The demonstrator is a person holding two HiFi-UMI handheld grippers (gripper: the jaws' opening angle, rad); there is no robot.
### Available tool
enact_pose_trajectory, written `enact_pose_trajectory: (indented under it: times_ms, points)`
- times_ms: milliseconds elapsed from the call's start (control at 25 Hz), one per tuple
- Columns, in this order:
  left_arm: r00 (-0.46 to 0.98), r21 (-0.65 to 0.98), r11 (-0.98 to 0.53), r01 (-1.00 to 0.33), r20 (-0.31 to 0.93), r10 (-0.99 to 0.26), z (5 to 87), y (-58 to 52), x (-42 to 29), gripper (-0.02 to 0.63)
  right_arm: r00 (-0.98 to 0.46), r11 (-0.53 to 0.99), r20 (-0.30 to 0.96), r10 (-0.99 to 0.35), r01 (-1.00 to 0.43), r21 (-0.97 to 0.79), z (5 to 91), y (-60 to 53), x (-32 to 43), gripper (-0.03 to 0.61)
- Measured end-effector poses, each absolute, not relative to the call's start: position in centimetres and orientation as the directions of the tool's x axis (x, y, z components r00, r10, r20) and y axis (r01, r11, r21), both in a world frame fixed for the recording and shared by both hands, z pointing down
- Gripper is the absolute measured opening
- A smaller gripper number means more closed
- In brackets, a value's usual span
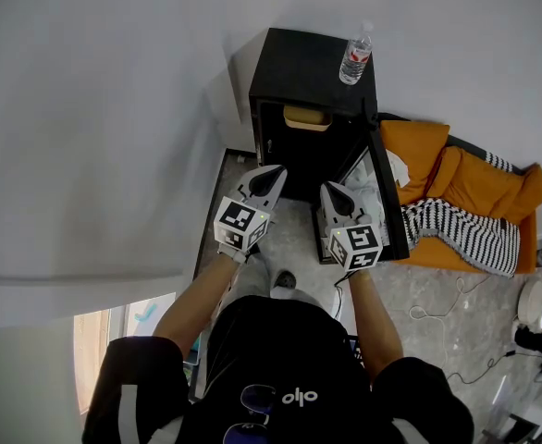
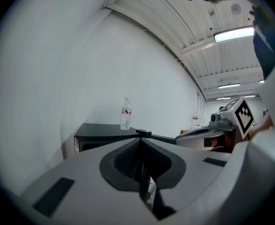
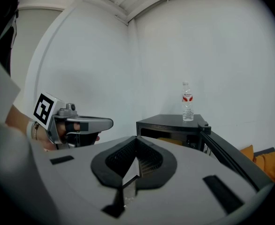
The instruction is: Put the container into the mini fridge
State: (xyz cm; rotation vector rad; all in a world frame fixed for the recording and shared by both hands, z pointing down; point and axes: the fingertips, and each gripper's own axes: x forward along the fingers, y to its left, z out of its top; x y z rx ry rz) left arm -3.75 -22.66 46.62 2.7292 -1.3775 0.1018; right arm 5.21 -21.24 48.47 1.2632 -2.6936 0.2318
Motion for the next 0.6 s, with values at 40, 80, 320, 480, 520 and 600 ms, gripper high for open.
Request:
enact_pose_trajectory:
  times_ms: [40,80,320,480,520,600]
  points:
    - [0.592,0.044,-0.591,-0.805,0.097,-0.8,46.61,-22.69,-3.74,0.008,-0.632,0.632,0.208,-0.747,-0.772,-0.073,48.5,-21.24,5.26,0.006]
    - [0.592,0.044,-0.59,-0.806,0.098,-0.8,46.61,-22.73,-3.7,0.008,-0.632,0.632,0.21,-0.746,-0.771,-0.074,48.55,-21.25,5.31,0.006]
    - [0.595,0.045,-0.594,-0.803,0.096,-0.798,46.91,-23.28,-3.42,0.008,-0.631,0.632,0.211,-0.746,-0.771,-0.074,48.97,-21.87,5.47,0.006]
    - [0.596,0.047,-0.595,-0.803,0.103,-0.796,47.06,-23.49,-3.11,0.008,-0.63,0.63,0.214,-0.747,-0.773,-0.076,48.97,-22.15,5.82,0.006]
    - [0.597,0.049,-0.595,-0.802,0.105,-0.796,47.1,-23.48,-2.99,0.008,-0.628,0.629,0.215,-0.748,-0.774,-0.077,48.98,-22.15,5.96,0.006]
    - [0.596,0.051,-0.595,-0.802,0.109,-0.795,47.11,-23.47,-2.87,0.008,-0.627,0.627,0.217,-0.748,-0.775,-0.078,48.99,-22.15,6.11,0.006]
